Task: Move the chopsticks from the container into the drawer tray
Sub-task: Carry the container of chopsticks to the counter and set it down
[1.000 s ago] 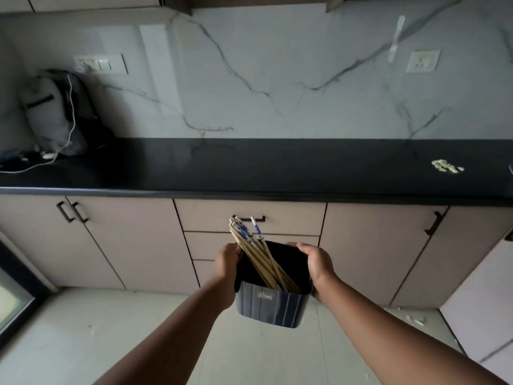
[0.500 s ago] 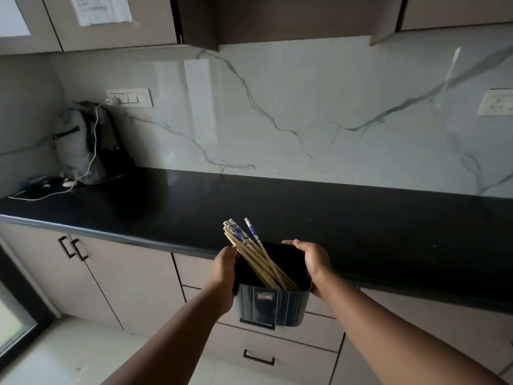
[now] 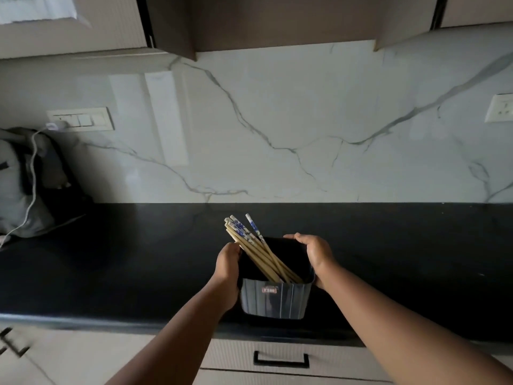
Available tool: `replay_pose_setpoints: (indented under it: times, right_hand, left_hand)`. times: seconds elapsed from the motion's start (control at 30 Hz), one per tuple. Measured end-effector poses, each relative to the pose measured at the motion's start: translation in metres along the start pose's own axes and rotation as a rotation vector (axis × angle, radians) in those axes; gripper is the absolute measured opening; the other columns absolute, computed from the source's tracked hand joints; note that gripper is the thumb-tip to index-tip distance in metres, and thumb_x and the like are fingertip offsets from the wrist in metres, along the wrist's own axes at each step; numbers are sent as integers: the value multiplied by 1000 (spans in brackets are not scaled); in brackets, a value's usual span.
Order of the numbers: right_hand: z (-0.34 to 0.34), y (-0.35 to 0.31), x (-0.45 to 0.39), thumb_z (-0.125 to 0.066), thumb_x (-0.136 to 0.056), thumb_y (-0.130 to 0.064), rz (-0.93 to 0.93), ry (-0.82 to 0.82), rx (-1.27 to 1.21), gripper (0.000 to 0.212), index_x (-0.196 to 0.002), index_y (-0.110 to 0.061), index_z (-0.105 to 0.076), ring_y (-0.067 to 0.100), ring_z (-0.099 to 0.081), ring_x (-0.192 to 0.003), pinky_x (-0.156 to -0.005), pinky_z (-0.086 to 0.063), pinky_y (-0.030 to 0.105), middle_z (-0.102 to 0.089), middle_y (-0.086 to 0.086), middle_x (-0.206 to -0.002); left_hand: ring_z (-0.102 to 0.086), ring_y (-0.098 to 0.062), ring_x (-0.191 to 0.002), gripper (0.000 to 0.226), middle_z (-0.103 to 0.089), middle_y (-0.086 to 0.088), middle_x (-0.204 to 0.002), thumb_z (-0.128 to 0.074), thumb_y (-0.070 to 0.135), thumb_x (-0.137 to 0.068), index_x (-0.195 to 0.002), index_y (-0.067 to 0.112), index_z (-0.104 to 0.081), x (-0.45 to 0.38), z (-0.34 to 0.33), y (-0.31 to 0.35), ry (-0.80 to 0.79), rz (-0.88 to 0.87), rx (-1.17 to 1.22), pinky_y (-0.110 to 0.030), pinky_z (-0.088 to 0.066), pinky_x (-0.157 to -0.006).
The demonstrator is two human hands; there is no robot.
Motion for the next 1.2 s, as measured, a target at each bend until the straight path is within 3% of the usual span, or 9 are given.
replay_pose_setpoints:
  times: [0.13, 0.27, 0.43, 0.6, 0.77, 0.9, 1.07, 1.13, 1.2]
  right_hand:
    - [-6, -2, -27, -46, -96, -21, 0, 71, 12, 33, -105, -5, -74, 34, -66, -86, -75, -54, 37, -71, 24, -107]
    - [8, -3, -51, -46, -95, -24, -19, 112, 63, 34, -102, -9, -76, 31, -66, -84, -74, -54, 38, -72, 18, -100]
    - [17, 0, -87, -48, -93, -25, -68, 106, 118, 33, -91, -14, -79, 30, -68, -86, -77, -55, 40, -73, 16, -102]
    - [22, -6, -120, -48, -94, -25, -74, 73, 153, 33, -95, -14, -78, 34, -68, -91, -83, -54, 44, -73, 17, -101]
    - [27, -2, -144, -48, -94, -27, -106, 49, 189, 33, -95, -15, -79, 35, -68, -98, -89, -54, 48, -74, 16, -102]
    - [26, -1, -151, -48, -95, -27, -115, 22, 174, 33, -101, -11, -77, 36, -67, -96, -88, -53, 47, -72, 19, -105]
    - [26, -4, -153, -51, -94, -29, -87, 41, 292, 29, -101, -17, -76, 29, -66, -102, -90, -53, 41, -71, 14, -110]
    - [25, -11, -150, -55, -92, -36, -5, 111, 372, 29, -104, -17, -74, 25, -62, -110, -99, -46, 39, -69, 9, -118]
    - [26, -22, -140, -55, -93, -40, 66, 167, 448, 40, -115, -8, -68, 27, -60, -114, -97, -44, 38, -66, 11, -122]
  left_hand:
    - [-69, -37, -91, 47, -73, -23, -97, -34, 30, -88, -90, 3, -73, -43, -4, 6, -69, 63, -16, -46, -50, -91]
    - [-68, -39, -96, 49, -73, -21, -97, -37, 33, -83, -96, 3, -73, -74, -16, -5, -88, 95, -38, -50, -50, -96]
    - [-72, -29, -82, 45, -75, -15, -89, -33, 29, -95, -92, 7, -73, -99, -27, -18, -109, 164, -46, -36, -53, -74]
    - [-70, -29, -98, 52, -75, -13, -102, -32, 43, -98, -110, 11, -70, -125, -36, -21, -131, 165, -73, -46, -50, -96]
    - [-71, -25, -94, 52, -75, -10, -102, -31, 49, -100, -110, 15, -69, -139, -45, -30, -94, 179, -77, -38, -54, -83]
    - [-63, -19, -109, 48, -70, -2, -112, -31, 53, -99, -118, 23, -64, -146, -44, -43, 5, 63, -178, -43, -41, -105]
    - [-57, -11, -110, 50, -64, 6, -113, -29, 53, -100, -126, 22, -58, -141, -47, -38, -9, -29, -188, -28, -38, -92]
    - [-49, -9, -119, 55, -57, 8, -125, -27, 56, -99, -137, 24, -49, -138, -44, -34, -35, -93, -233, -27, -31, -98]
    - [-39, -10, -130, 60, -48, 9, -138, -25, 62, -96, -145, 30, -39, -137, -36, -29, -43, -163, -352, -31, -26, -108]
Point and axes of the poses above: each hand's wrist, its own x-axis away from the middle knuckle, its own z-axis out of the back of the hand, y = z × x, the point moved 1 cm from there along -x, towards the middle knuckle
